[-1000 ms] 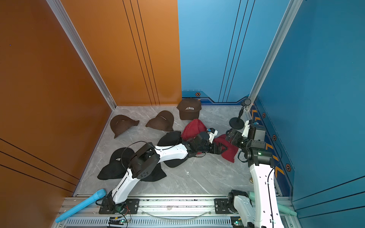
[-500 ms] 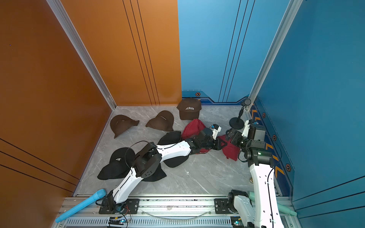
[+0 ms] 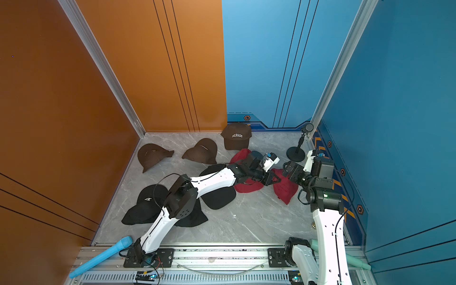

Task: Stack the baseball caps by color
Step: Pick up the baseball cap from the center of the board, then place the baseball cap at the center of the board.

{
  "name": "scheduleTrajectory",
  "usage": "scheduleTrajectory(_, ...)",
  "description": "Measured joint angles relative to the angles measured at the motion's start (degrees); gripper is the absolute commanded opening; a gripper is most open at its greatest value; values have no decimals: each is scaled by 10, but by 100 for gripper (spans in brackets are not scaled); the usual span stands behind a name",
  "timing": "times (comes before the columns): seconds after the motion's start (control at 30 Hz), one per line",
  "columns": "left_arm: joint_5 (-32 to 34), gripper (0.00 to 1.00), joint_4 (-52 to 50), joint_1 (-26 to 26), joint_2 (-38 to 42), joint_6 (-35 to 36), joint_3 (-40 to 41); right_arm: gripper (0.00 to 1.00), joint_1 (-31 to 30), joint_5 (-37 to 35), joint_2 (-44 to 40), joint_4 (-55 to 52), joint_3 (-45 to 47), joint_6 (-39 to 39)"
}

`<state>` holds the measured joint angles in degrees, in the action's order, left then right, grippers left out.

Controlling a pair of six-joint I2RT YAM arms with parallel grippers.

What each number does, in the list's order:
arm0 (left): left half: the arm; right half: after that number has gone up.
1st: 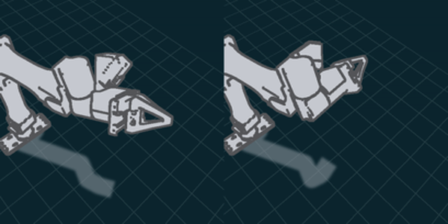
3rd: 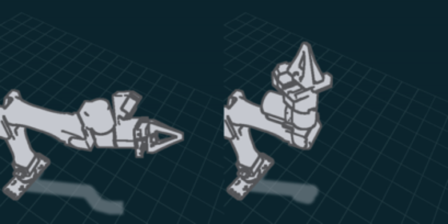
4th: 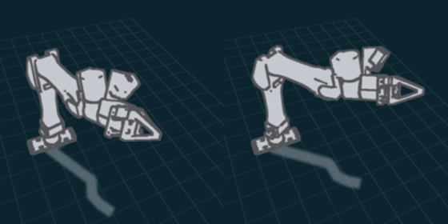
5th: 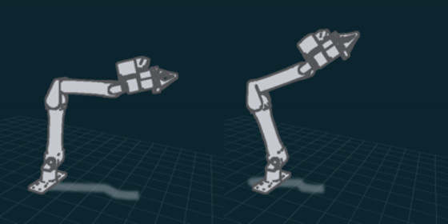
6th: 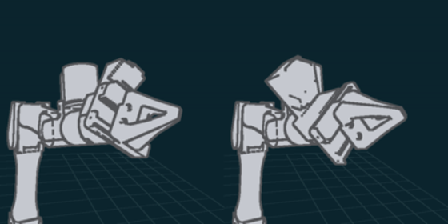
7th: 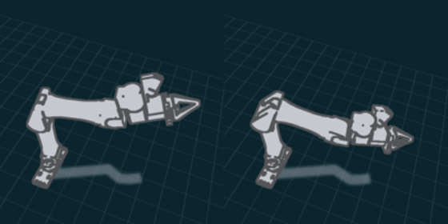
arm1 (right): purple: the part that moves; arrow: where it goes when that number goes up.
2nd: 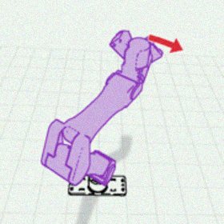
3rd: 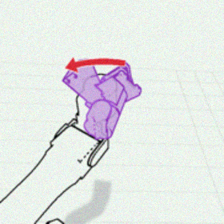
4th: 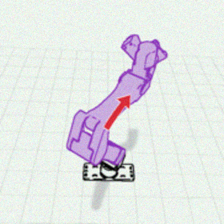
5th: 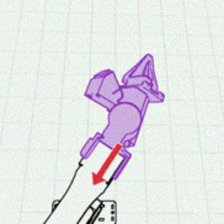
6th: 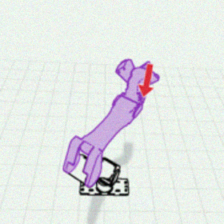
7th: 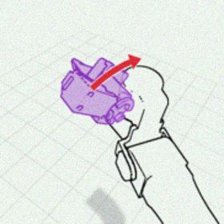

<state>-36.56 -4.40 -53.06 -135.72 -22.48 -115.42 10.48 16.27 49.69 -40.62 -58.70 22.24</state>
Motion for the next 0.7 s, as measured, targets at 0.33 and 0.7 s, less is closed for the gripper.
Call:
scheduleTrajectory(0.33,-253,0,-136,38,7,122,-111,100,20,0,-12,-14,-17,0)
scheduleTrajectory(0.7,-421,0,-110,23,-50,79,-179,100,23,0,-11,-24,-19,0)
